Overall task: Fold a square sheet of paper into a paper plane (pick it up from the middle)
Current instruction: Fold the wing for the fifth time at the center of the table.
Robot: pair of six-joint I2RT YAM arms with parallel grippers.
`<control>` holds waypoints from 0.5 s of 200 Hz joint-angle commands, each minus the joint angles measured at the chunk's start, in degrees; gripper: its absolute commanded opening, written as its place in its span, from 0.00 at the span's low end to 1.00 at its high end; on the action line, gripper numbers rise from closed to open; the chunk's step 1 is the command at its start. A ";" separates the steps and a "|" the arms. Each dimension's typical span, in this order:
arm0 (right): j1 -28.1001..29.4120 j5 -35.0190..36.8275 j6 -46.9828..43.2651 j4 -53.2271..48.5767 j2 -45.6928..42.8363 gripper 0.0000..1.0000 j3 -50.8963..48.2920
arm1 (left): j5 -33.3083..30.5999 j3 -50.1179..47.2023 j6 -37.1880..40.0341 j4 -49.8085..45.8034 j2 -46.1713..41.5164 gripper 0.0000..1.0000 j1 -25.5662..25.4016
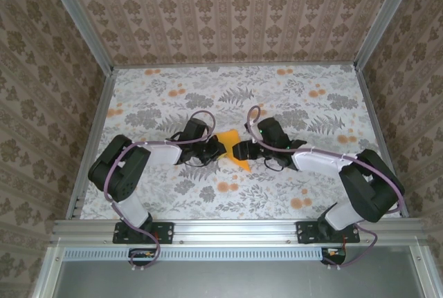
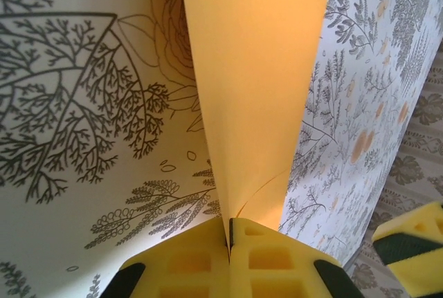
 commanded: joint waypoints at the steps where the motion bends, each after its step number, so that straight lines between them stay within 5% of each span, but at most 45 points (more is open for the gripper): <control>1: 3.06 10.83 -9.85 -1.08 -0.63 0.60 -2.03 | 0.28 1.84 0.21 -2.35 -1.48 0.03 -0.16; 44: 9.84 20.55 -17.63 4.78 3.43 0.53 -2.76 | 0.42 2.96 0.39 -3.82 -2.25 0.03 -0.16; 100: 12.19 21.76 -22.01 10.01 10.05 0.54 -0.80 | 1.22 3.83 -0.40 -4.54 -2.57 0.03 -0.07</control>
